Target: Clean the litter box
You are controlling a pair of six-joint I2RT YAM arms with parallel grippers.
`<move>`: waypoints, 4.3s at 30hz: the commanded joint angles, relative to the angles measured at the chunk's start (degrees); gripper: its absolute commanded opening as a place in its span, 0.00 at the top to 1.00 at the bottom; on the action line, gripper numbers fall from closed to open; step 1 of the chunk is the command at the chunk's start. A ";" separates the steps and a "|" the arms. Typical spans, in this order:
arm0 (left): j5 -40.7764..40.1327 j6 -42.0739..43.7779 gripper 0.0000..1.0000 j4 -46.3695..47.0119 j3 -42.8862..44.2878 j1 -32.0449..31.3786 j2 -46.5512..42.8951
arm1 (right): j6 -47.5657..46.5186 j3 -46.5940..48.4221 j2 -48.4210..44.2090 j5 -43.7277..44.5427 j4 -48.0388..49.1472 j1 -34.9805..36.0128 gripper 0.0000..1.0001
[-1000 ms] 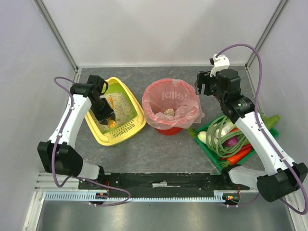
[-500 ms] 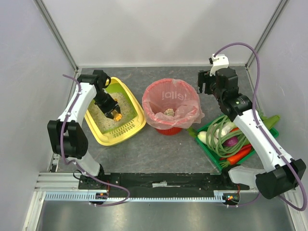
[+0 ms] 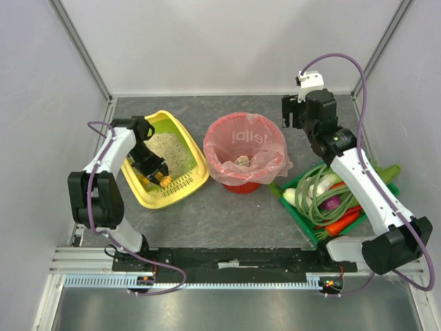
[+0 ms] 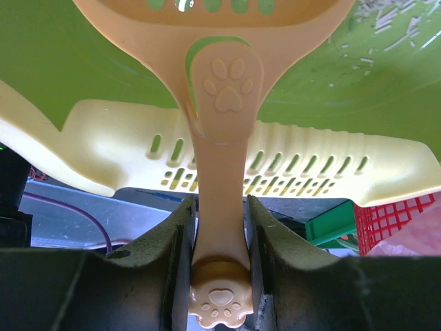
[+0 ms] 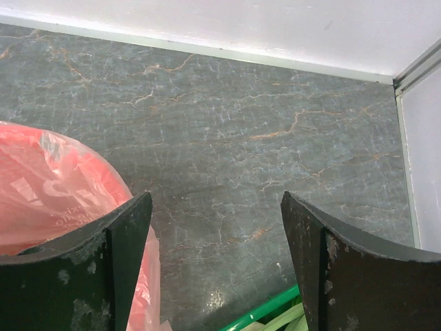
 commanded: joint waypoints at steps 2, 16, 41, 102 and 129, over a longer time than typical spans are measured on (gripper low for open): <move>1.13 -1.88 0.98 -8.13 0.19 1.10 -1.47 | -1.16 3.02 0.67 1.50 1.20 -0.01 0.16; 3.24 2.78 0.98 -1.01 -1.30 2.33 1.25 | -2.31 4.61 2.43 1.68 2.43 -0.01 0.16; -1.32 14.21 0.98 1.01 7.49 8.56 11.27 | -3.27 6.10 4.10 2.91 1.99 -0.01 0.16; -17.41 11.40 0.98 14.20 -1.47 -1.80 -0.93 | -3.28 7.68 2.25 0.01 2.52 -0.01 0.16; -22.69 2.27 0.98 15.33 -9.54 -11.38 -12.01 | -1.07 8.56 2.60 -1.31 3.66 -0.02 0.16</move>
